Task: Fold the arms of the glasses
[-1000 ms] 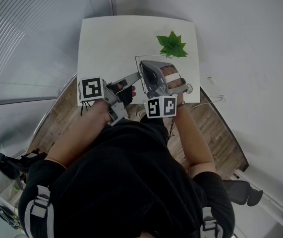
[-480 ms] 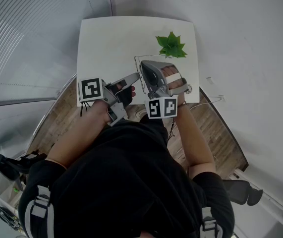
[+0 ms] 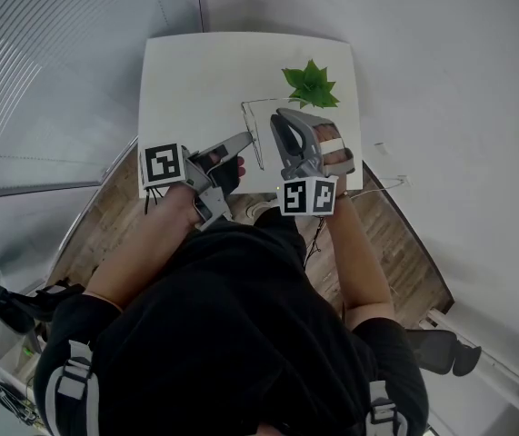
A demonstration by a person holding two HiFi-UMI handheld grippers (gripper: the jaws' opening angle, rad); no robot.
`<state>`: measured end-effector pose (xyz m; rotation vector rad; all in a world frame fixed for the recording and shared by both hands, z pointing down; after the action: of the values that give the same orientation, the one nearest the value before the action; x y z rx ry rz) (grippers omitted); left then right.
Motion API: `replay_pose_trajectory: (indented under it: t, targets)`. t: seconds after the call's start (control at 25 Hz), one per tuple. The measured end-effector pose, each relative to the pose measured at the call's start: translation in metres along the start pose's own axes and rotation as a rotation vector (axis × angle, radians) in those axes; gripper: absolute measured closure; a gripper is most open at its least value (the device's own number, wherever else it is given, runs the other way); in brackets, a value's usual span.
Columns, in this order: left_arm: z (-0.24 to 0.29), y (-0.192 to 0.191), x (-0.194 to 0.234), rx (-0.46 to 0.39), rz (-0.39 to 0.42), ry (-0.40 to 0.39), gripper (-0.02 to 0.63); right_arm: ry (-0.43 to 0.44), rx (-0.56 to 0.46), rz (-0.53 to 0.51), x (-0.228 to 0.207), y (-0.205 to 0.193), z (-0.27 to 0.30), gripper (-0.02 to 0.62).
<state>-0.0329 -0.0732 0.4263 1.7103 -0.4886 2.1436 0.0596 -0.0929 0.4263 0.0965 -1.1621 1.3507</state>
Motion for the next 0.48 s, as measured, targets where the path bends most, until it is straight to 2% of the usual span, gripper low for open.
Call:
replay_pose_trajectory:
  t: [0.28, 0.48]
  targets:
    - [-0.002, 0.002, 0.001, -0.013, 0.001, 0.006, 0.594, -0.08, 0.04, 0.118, -0.025, -0.026, -0.015, 0.48]
    - [-0.002, 0.001, -0.001, -0.014, 0.002, 0.006, 0.594, -0.075, 0.056, 0.216, -0.036, -0.044, -0.017, 0.456]
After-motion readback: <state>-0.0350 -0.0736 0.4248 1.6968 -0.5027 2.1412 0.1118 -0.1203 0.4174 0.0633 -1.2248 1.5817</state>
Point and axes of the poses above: the fingertips, and each gripper's own axes: z forward along the fingers, x to its left, y out of its top, the point moved 4 cm from there along -z, backward along the fingers, and after that the axes turned 14 degrees about y, right-handed, at the moved point
